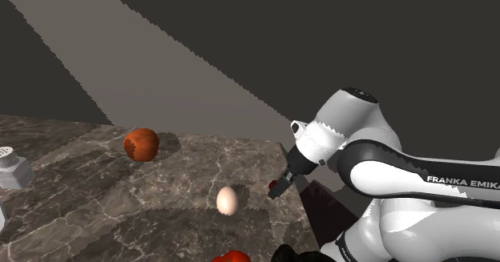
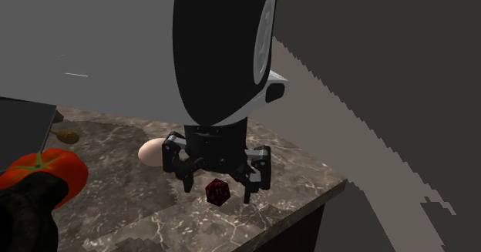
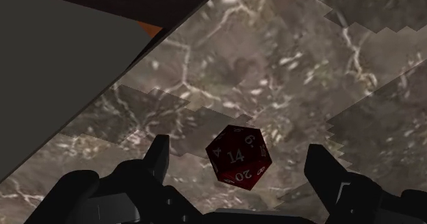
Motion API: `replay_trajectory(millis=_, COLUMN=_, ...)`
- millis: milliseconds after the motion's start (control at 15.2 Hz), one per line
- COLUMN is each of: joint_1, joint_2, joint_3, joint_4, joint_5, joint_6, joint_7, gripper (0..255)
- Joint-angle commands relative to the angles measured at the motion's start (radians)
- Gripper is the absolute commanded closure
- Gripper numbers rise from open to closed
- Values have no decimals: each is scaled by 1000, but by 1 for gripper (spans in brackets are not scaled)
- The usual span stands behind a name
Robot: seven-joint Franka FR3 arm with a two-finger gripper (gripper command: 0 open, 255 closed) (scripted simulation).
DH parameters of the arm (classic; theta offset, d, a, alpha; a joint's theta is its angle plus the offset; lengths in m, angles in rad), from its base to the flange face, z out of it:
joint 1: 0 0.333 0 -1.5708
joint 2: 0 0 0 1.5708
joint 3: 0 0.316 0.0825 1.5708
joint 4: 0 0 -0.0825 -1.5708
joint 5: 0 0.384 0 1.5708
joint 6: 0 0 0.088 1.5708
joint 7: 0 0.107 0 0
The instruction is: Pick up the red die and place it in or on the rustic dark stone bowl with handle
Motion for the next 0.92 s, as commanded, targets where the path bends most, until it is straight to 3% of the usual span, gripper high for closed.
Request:
replay_trajectory(millis=0, joint_1=0, joint_2=0, joint_3=0, joint_4=0, joint_5=0, joint_6=1, joint_7=0, gripper=0)
replay_trajectory(millis=66, joint_1=0, joint_2=0, joint_3=0, joint_4=0, joint_5=0, joint_6=0, joint_7=0, gripper=0)
replay_trajectory(millis=132, joint_1=0, joint_2=0, joint_3=0, joint_4=0, joint_5=0, joint_6=0, joint_7=0, gripper=255)
replay_trajectory(millis=726, joint_1=0, joint_2=0, joint_3=0, joint_4=0, joint_5=0, joint_6=1, joint_7=0, gripper=255)
replay_trajectory(millis=858, joint_1=-6, joint_2=-15, joint_3=-7, joint_4=21, joint_5=-11, joint_6=-35, joint_7=2, gripper=255)
